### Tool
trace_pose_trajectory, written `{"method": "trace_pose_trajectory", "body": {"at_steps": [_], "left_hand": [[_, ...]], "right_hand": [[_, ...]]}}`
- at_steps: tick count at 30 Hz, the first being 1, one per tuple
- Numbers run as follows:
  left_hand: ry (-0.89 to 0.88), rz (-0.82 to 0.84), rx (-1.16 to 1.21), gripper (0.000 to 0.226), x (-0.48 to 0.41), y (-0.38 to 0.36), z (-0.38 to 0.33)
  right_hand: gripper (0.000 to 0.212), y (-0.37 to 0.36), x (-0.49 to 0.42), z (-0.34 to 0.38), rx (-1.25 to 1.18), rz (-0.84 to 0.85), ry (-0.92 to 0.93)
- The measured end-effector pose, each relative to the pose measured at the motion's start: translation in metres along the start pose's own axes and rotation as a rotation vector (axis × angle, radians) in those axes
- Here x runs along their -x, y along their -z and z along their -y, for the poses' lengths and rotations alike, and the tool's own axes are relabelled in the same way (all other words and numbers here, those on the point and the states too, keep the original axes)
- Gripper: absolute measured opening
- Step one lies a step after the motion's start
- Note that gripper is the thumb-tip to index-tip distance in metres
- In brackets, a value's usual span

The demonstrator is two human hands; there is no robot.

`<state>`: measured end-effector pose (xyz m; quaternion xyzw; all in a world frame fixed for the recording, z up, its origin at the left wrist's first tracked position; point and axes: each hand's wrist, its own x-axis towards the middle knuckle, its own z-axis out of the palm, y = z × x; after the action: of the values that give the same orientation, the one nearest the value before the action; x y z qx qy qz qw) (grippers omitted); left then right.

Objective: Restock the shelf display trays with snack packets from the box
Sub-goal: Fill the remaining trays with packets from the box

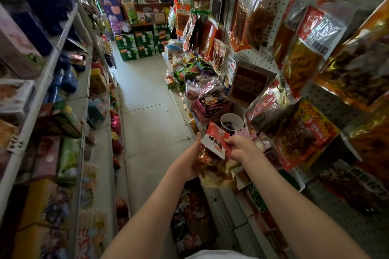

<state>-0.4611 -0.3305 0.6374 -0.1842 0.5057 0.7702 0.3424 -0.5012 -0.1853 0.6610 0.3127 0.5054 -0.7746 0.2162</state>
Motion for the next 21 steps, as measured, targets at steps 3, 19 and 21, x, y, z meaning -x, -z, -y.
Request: {"method": "trace_pose_trajectory", "body": {"at_steps": [3, 19, 21], "left_hand": [[-0.007, 0.014, -0.004, 0.059, 0.008, -0.003, -0.003], [0.104, -0.046, -0.06, 0.035, 0.003, -0.013, 0.006], [0.136, -0.099, -0.064, 0.045, 0.002, -0.01, 0.009]], "right_hand": [[0.043, -0.001, -0.004, -0.002, 0.005, -0.055, 0.018], [0.009, 0.026, 0.004, -0.002, -0.085, 0.071, 0.162], [0.011, 0.032, 0.001, 0.002, -0.154, 0.06, 0.278]]}}
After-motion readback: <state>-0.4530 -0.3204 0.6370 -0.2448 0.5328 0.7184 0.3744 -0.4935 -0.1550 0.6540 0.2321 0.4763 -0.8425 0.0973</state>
